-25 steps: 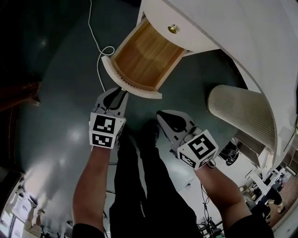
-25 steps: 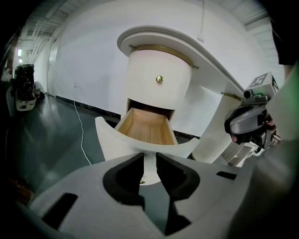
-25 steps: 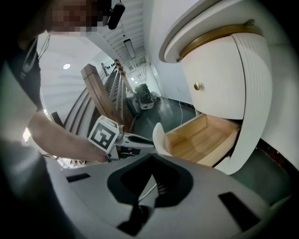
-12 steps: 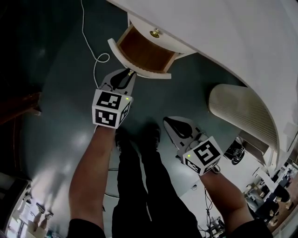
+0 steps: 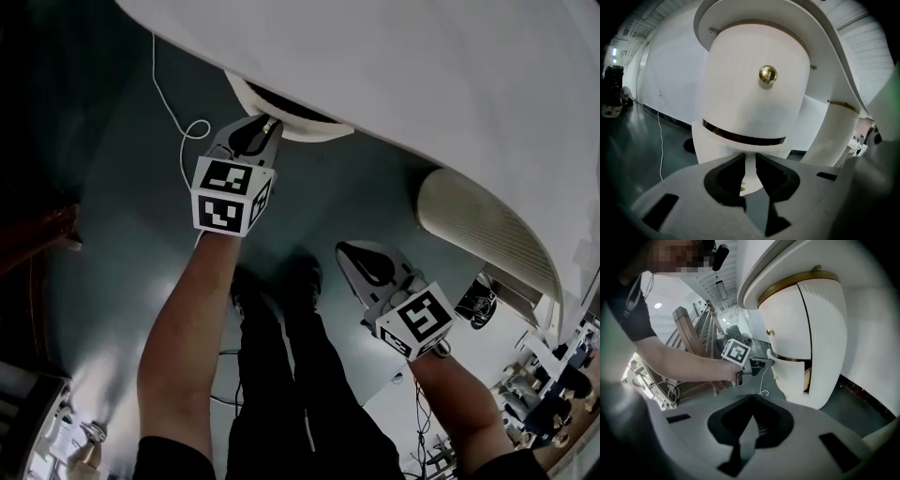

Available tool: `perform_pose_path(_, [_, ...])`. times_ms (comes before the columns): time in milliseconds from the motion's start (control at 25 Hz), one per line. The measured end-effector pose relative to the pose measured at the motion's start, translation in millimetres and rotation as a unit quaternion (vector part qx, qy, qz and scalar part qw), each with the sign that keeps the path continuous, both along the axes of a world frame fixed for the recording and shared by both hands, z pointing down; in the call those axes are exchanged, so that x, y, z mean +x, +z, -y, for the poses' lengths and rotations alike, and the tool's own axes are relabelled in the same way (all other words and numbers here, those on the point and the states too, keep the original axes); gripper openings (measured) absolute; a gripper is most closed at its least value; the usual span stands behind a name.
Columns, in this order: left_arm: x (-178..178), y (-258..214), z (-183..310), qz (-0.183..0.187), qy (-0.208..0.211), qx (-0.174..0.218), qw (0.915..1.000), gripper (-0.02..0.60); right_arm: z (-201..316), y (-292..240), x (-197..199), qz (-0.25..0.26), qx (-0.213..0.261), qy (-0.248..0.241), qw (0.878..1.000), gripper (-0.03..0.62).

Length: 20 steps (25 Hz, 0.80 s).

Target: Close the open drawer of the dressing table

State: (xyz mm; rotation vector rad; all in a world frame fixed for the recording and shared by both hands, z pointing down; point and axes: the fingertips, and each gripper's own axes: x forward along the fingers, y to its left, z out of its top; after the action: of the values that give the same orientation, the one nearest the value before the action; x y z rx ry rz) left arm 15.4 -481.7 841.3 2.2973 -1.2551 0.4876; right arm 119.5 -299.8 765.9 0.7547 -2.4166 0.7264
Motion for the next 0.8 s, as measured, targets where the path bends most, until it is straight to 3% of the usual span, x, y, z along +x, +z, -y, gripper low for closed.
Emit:
perform_pose_path(480, [10.2,-3.2,23.1,-0.002,0.010,-0.003,0.9999,0.075,-2.2,-7.6,0.6,-0.002,-0.004,0.018,1.000,0.006])
perform_pose_path(800, [-13.0,-72.5,-19.0,-0.024,-0.020,0.006,0.9995,0.055,-1.3,-66.1,-21.5,0.014,0.011,0.025,1.000,0.006])
